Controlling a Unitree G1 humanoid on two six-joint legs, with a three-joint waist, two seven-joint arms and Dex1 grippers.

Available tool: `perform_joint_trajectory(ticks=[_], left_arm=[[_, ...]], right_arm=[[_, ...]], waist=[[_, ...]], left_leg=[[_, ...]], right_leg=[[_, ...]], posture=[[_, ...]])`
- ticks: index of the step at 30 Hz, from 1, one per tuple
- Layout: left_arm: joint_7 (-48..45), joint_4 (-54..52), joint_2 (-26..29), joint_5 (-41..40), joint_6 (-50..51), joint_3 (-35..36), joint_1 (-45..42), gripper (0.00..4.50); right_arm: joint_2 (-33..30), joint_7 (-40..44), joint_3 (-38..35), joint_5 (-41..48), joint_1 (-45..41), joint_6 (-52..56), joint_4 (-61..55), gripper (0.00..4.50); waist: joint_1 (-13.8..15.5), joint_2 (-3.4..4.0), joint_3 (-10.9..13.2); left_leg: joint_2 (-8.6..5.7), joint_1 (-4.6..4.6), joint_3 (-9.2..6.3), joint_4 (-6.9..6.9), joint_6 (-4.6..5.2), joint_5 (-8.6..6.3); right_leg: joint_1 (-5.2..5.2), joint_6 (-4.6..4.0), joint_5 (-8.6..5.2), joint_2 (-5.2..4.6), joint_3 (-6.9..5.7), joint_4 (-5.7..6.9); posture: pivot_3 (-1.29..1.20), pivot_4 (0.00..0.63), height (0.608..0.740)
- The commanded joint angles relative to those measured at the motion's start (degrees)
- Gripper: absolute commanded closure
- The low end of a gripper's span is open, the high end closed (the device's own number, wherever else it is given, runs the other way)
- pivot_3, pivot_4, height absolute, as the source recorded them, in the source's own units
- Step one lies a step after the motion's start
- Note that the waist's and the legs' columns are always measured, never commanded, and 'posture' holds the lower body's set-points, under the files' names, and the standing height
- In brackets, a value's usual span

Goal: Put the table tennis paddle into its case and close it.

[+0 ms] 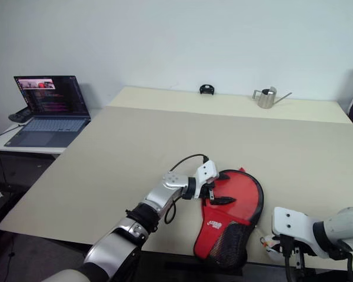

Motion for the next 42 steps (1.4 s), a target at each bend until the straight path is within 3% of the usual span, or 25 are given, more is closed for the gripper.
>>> perform_joint_trajectory(ticks=[1, 6, 10, 15, 17, 26, 31, 34, 38, 42], left_arm=[[1.4, 4.3, 1.6, 4.0, 2.0, -1.8, 2.2, 0.00], [1.5, 4.2, 1.5, 4.1, 2.1, -1.7, 2.3, 0.00], [1.6, 4.1, 1.3, 4.1, 2.1, -1.7, 2.4, 0.00], [1.8, 3.9, 1.2, 4.1, 2.2, -1.8, 2.5, 0.00], [1.9, 3.9, 1.0, 4.1, 2.2, -1.7, 2.4, 0.00], [2.1, 2.4, 0.5, 3.3, 2.6, -0.9, 2.0, 0.00], [2.5, 0.2, 0.9, 2.1, 3.6, 0.7, 1.7, 0.00], [2.1, -3.6, 1.3, 0.3, 5.5, 2.6, 1.9, 0.00], [-0.4, -10.4, 3.1, -3.7, 8.6, 5.7, 2.3, 0.00], [-2.3, -16.1, 5.6, -8.5, 13.0, 9.4, 2.1, 0.00]], right_arm=[[-0.2, 1.5, 3.6, 1.1, 0.6, -0.7, -1.5, 4.37], [2.5, -3.0, 7.0, 0.3, -4.9, 1.5, 1.5, 4.37], [2.1, -2.0, 4.8, 3.1, -6.8, 4.2, 3.1, 4.38], [1.3, -1.5, 0.9, 6.4, -7.1, 7.9, 2.4, 2.70], [2.2, -1.2, -3.1, 12.0, -8.5, 12.8, 0.0, 2.06], [3.0, -2.3, -12.3, 27.8, -17.7, 22.2, 0.4, 2.06], [3.4, -5.5, -10.1, 27.6, -21.3, 22.4, 5.4, 2.06], [6.0, -10.0, -4.4, 22.2, -25.2, 18.4, 11.2, 1.49], [12.9, -17.7, 2.5, 15.2, -32.0, 14.2, 19.2, 0.02], [19.9, -22.1, 5.8, 11.5, -37.3, 11.8, 25.2, 0.02]], waist=[[0.0, -0.01, 0.0], [-0.3, -0.04, 0.0], [-0.7, -0.05, -0.1], [-0.7, -0.03, -0.1], [-0.7, -0.03, -0.1], [-1.0, -0.09, -0.1], [-1.2, -0.11, -0.1], [-1.5, -0.15, -0.1], [-2.4, -0.15, 0.0], [-2.8, -0.04, 0.2]], left_leg=[[0.00, 0.00, -0.01, 0.00, 0.00, 0.00], [0.01, 0.04, -0.04, -0.01, 0.01, 0.00], [0.01, 0.14, -0.02, 0.02, 0.02, -0.01], [0.00, 0.15, -0.02, 0.07, 0.02, -0.01], [0.00, 0.15, -0.02, 0.07, 0.02, -0.01], [-0.04, 0.15, -0.02, 0.11, 0.03, -0.01], [-0.04, 0.12, -0.02, 0.11, 0.04, -0.01], [-0.04, 0.12, 0.01, 0.11, 0.04, -0.01], [-0.03, 0.06, 0.08, 0.07, 0.04, 0.00], [-0.02, -0.14, 0.10, 0.05, -0.02, 0.04]], right_leg=[[0.00, 0.00, 0.00, -0.01, -0.01, -0.01], [0.04, 0.00, 0.00, -0.01, -0.03, -0.01], [0.11, 0.00, 0.00, -0.01, -0.01, 0.08], [0.10, 0.00, 0.01, -0.04, -0.01, 0.20], [0.11, 0.00, 0.01, -0.04, -0.01, 0.20], [0.11, 0.00, 0.02, -0.11, -0.01, 0.26], [0.08, -0.01, 0.02, -0.12, -0.01, 0.26], [0.03, -0.01, 0.02, -0.14, 0.02, 0.32], [-0.18, -0.03, 0.02, -0.13, 0.11, 0.47], [-0.44, -0.08, 0.00, -0.13, 0.13, 0.55]], posture=[[0.00, 0.150, 0.740], [0.00, 0.150, 0.740], [0.00, 0.150, 0.740], [0.00, 0.150, 0.740], [0.00, 0.150, 0.740], [0.00, 0.150, 0.740], [0.00, 0.150, 0.740], [0.00, 0.150, 0.740], [0.00, 0.150, 0.740], [0.00, 0.150, 0.740]])
